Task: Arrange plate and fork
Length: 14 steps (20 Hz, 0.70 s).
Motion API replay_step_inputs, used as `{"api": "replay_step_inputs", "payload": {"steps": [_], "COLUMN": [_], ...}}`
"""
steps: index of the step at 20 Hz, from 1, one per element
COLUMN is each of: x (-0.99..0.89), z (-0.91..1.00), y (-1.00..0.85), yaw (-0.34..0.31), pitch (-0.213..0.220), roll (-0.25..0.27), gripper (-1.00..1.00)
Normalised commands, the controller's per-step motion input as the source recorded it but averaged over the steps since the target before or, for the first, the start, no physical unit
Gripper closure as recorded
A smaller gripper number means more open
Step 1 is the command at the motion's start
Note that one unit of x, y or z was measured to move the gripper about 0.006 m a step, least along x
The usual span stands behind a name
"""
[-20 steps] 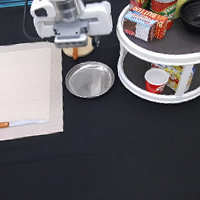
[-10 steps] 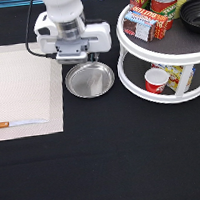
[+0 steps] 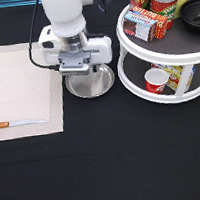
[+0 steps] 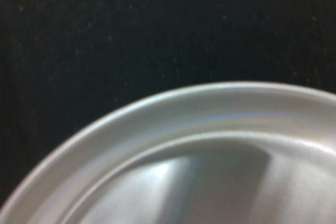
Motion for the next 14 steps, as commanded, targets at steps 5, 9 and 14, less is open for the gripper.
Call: {"api": "replay_step_inputs", "payload": {"steps": [5,9,14], "x": [0.18,0.14,0.24], "z": [-0.3,-0.18,0.0], "y": [-0.03,-0.1,-0.26], "yaw": [0.059,0.042,0.018], "pitch": [-0.047,-0.028,0.0], "roll": [0.058,0.074,0.095], "gripper": [-1.0,-1.0,-1.0]}}
